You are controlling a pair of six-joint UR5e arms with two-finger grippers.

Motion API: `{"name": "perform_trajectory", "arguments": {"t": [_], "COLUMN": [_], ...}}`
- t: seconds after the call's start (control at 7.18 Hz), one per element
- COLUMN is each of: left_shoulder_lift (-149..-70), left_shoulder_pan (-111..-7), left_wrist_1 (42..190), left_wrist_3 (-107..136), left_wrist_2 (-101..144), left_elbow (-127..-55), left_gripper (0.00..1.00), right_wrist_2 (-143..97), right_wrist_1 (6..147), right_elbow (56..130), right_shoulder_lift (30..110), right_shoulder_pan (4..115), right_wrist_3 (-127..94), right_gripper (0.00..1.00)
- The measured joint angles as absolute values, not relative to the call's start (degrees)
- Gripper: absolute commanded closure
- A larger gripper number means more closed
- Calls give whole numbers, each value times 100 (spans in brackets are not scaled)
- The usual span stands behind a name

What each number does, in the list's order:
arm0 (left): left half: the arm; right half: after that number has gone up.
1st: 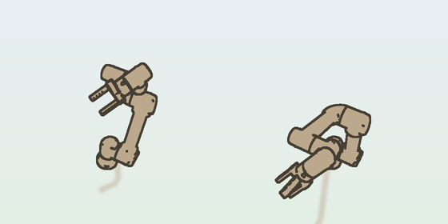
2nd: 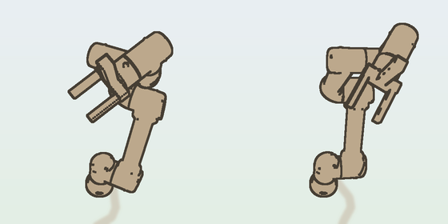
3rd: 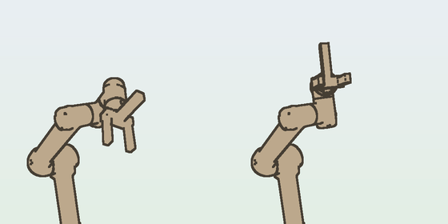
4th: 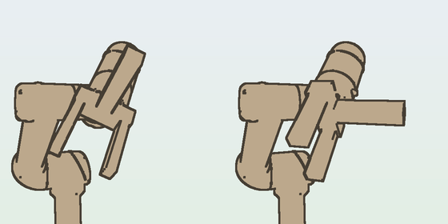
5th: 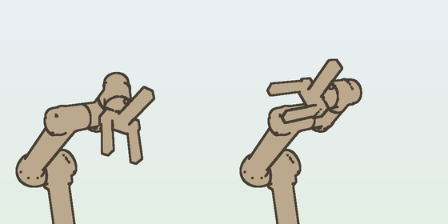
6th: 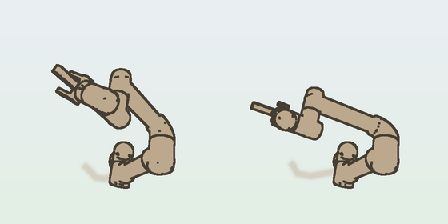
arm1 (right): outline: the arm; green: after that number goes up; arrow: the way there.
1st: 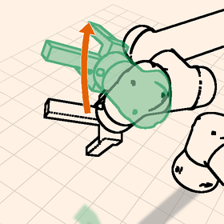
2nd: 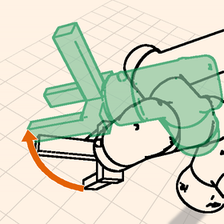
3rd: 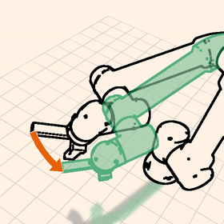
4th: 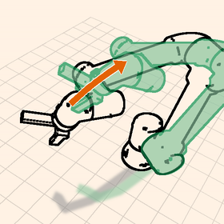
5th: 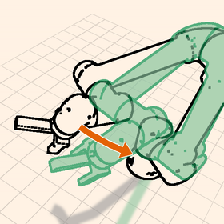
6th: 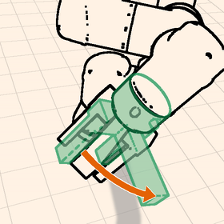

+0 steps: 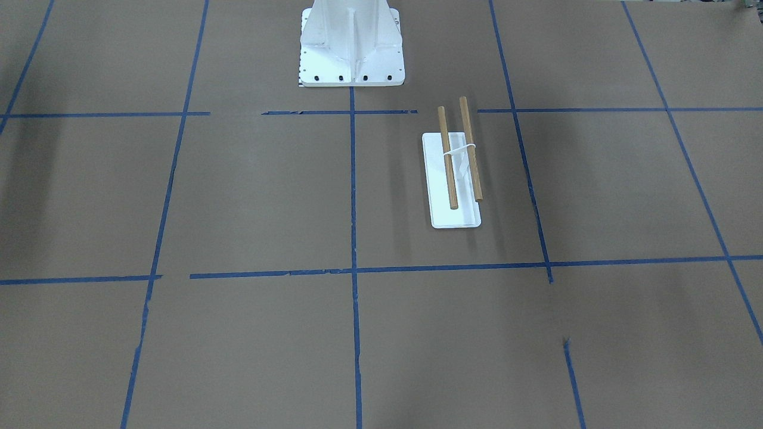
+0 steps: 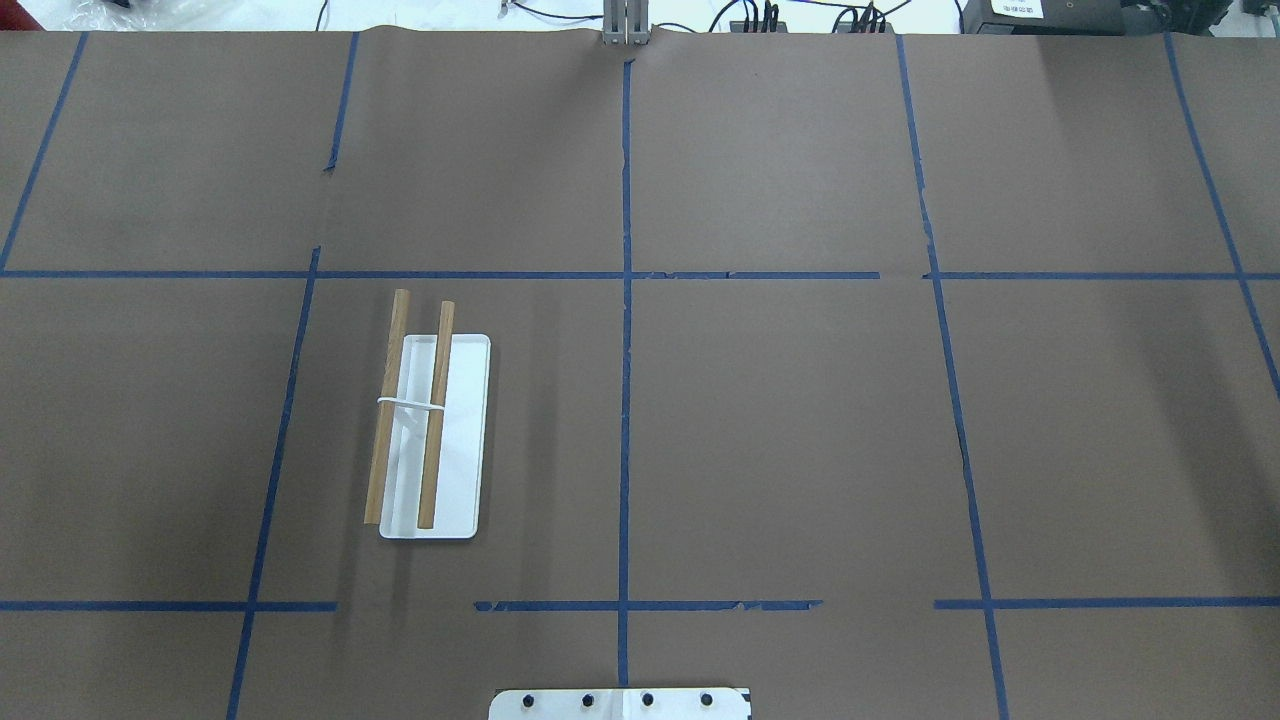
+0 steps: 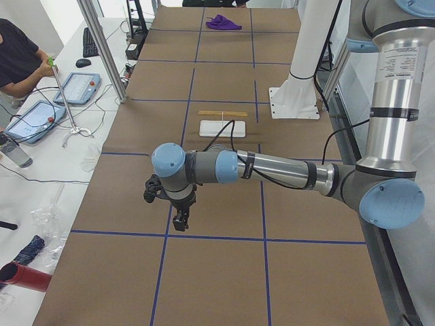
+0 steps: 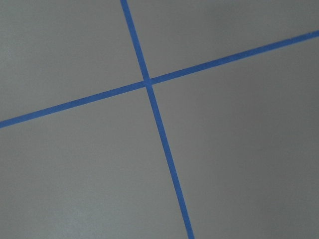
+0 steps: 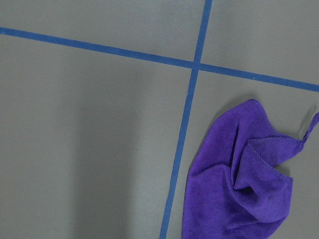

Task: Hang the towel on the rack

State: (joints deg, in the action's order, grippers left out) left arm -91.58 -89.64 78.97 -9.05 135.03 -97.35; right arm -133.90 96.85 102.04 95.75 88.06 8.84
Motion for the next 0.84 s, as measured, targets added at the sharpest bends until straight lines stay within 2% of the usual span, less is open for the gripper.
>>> {"name": "perform_trajectory", "arguments": {"t": [0.84], "left_shoulder_lift": [-9110], "left_shoulder_pan": [-8960], "left_wrist_1": [7992], "left_wrist_3": [-878], "left_wrist_2": [13466], "left_elbow": [-10084], "left_gripper": [0], "right_wrist_2": [-13414], "right_wrist_1": [9687], "right_elbow": [10252], "right_shoulder_lift": [9561], "right_shoulder_pan": [8807], "right_wrist_3": [877], "right_gripper": [0]}}
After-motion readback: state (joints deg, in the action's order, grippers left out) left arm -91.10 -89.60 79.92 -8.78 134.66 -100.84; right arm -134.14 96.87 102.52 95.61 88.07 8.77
